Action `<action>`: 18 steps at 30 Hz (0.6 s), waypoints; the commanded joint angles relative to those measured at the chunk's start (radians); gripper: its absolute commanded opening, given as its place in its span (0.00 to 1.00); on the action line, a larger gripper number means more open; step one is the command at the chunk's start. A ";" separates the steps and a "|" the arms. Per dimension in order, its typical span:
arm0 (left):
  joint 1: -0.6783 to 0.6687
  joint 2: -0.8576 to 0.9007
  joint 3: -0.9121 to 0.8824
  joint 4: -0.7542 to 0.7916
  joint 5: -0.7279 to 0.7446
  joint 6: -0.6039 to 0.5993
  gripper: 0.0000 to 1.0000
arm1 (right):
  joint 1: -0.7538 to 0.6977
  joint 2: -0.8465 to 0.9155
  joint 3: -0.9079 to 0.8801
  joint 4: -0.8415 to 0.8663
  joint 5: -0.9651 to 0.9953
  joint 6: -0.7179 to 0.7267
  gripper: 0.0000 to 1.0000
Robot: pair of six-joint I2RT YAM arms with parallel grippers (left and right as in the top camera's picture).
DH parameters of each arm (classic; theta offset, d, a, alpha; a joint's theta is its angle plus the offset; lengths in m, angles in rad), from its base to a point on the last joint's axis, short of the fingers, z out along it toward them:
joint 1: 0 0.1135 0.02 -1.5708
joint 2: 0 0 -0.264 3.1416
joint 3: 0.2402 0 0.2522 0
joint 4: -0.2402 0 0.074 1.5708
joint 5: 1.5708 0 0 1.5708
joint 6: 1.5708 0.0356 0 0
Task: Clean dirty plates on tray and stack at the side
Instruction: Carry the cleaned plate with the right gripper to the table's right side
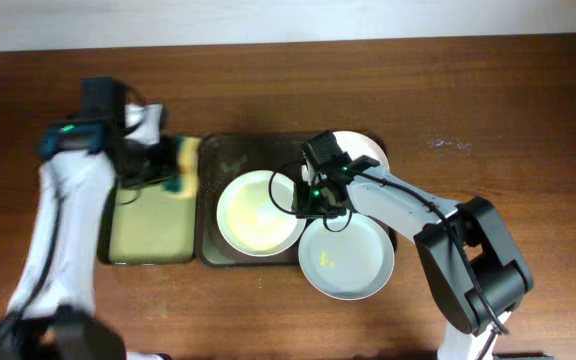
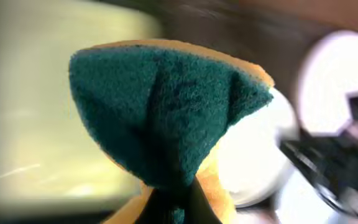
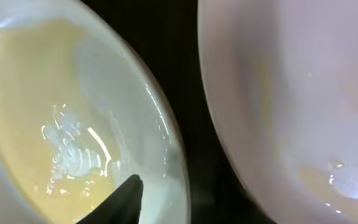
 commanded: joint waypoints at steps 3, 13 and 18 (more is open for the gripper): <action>0.027 -0.122 0.002 -0.083 -0.529 -0.304 0.00 | 0.001 0.027 -0.020 -0.005 0.035 0.003 0.04; 0.049 -0.128 -0.003 -0.222 -0.673 -0.373 0.00 | -0.005 0.026 0.648 -0.338 0.107 -0.085 0.04; 0.048 -0.238 -0.003 -0.298 -0.605 -0.371 0.00 | 0.183 0.121 0.648 -0.136 0.307 -0.084 0.04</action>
